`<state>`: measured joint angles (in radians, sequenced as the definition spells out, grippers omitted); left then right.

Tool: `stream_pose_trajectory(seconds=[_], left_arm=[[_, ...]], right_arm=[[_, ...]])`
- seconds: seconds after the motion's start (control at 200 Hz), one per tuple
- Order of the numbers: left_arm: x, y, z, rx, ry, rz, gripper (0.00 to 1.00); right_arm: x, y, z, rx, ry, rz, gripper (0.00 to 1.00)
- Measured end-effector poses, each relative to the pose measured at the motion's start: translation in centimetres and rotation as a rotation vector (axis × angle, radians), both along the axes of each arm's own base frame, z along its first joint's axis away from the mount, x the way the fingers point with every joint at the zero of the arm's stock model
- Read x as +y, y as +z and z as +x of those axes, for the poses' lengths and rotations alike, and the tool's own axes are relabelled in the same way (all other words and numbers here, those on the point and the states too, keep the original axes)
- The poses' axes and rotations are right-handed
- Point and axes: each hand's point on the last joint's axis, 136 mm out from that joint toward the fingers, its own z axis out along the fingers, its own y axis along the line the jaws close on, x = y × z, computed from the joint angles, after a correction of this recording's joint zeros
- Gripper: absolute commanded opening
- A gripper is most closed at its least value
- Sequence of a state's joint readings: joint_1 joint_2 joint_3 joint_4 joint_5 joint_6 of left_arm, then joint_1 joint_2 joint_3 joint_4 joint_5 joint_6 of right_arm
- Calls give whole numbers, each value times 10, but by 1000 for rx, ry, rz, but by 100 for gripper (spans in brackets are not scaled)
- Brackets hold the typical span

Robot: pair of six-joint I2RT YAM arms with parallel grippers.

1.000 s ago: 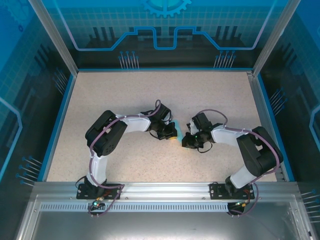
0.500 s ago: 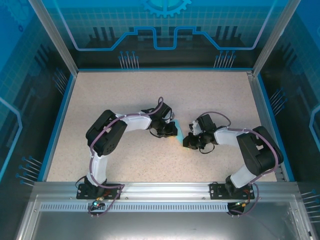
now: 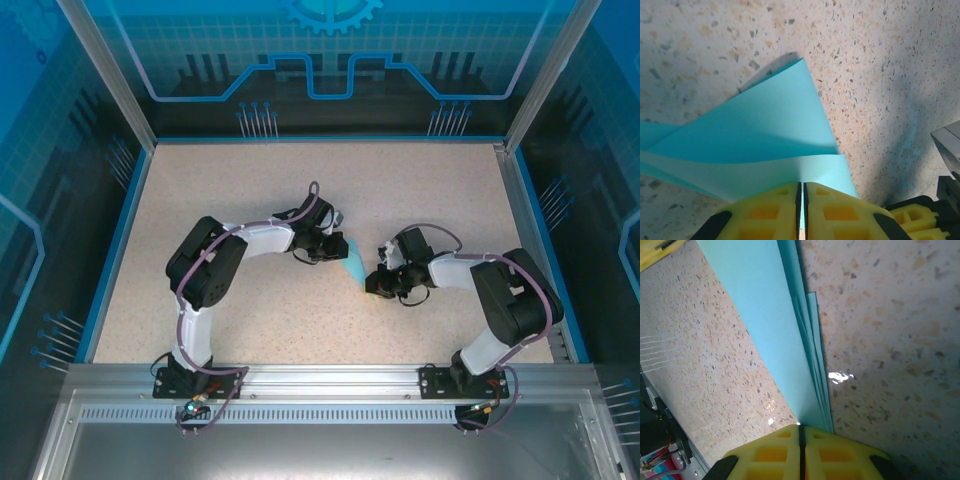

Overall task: Fold a paper plane with a square sheet of paper (pick it up from the middle)
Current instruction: Fold the wing for the fifth time at the center of the table.

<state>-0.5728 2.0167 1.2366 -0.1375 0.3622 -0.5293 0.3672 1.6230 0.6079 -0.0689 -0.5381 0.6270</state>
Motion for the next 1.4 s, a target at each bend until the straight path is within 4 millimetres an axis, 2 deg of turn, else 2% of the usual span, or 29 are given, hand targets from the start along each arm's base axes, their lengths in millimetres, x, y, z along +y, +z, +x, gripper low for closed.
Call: stream_pose_trajectory(seconds=[0.695, 0.87, 1.396], left_arm=[[16, -4, 19, -27, 38, 3, 12], [17, -11, 19, -17, 41, 10, 12], [24, -13, 25, -24, 48, 13, 12]], right_arm=[[1, 0, 0, 7, 2, 15, 8], [1, 0, 1, 9, 2, 18, 8], [3, -1, 1, 16, 4, 23, 7]])
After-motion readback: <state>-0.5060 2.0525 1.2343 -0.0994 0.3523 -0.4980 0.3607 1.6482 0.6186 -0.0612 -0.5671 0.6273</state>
